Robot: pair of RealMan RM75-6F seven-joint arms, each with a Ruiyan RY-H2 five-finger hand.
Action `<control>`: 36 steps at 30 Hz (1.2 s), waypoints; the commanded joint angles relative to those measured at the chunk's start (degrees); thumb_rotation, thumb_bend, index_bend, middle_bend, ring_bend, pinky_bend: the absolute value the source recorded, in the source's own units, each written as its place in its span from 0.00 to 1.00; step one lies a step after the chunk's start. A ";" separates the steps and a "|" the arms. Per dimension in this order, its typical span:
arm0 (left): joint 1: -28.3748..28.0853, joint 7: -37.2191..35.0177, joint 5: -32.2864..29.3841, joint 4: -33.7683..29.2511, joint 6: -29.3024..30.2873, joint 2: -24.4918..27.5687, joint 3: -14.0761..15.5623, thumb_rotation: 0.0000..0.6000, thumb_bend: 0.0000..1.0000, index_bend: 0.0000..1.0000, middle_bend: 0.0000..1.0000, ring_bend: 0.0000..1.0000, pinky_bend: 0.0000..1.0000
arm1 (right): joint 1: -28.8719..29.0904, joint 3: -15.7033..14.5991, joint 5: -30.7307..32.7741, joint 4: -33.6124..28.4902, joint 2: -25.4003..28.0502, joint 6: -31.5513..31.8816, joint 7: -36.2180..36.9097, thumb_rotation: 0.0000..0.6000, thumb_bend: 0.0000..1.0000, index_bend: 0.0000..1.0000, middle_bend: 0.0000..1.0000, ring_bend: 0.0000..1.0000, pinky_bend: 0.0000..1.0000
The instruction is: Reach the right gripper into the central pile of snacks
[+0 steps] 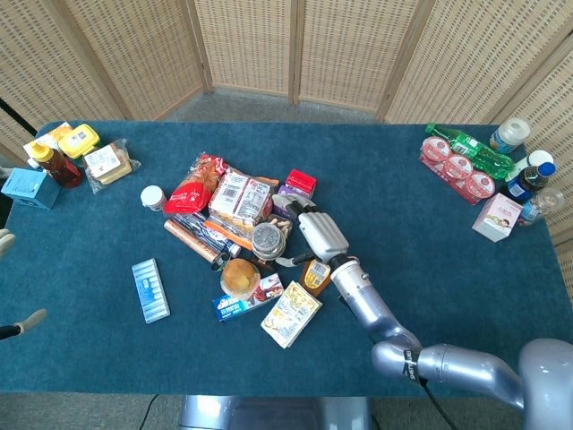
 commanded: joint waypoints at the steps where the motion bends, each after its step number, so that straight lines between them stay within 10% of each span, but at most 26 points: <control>1: -0.20 0.22 -0.39 0.10 -0.42 -0.14 -0.12 1.00 0.13 0.00 0.00 0.00 0.00 | 0.68 0.10 0.90 0.34 -0.70 -0.21 -0.29 1.00 0.00 0.00 0.00 0.00 0.00; 8: -0.11 0.20 -0.75 0.16 -0.38 -0.19 -0.29 1.00 0.13 0.00 0.00 0.00 0.00 | 2.11 0.73 1.38 2.56 -3.20 1.36 -0.40 1.00 0.00 0.07 0.02 0.00 0.03; 14: 0.02 0.28 -0.55 0.15 -0.24 -0.20 -0.27 1.00 0.13 0.00 0.00 0.00 0.00 | 1.87 0.46 0.43 4.20 -5.08 3.76 0.57 1.00 0.00 0.28 0.29 0.16 0.28; 25: 0.21 0.46 -0.21 0.02 0.16 -0.29 -0.34 1.00 0.13 0.00 0.00 0.00 0.00 | 1.06 -0.03 -0.62 4.62 -5.83 5.23 2.18 1.00 0.00 0.48 0.51 0.32 0.38; 36: 0.31 0.22 0.37 -0.02 0.41 -0.22 -0.29 1.00 0.13 0.00 0.00 0.00 0.00 | -1.13 -0.32 -3.02 1.18 -3.06 8.14 2.76 1.00 0.00 0.50 0.53 0.33 0.40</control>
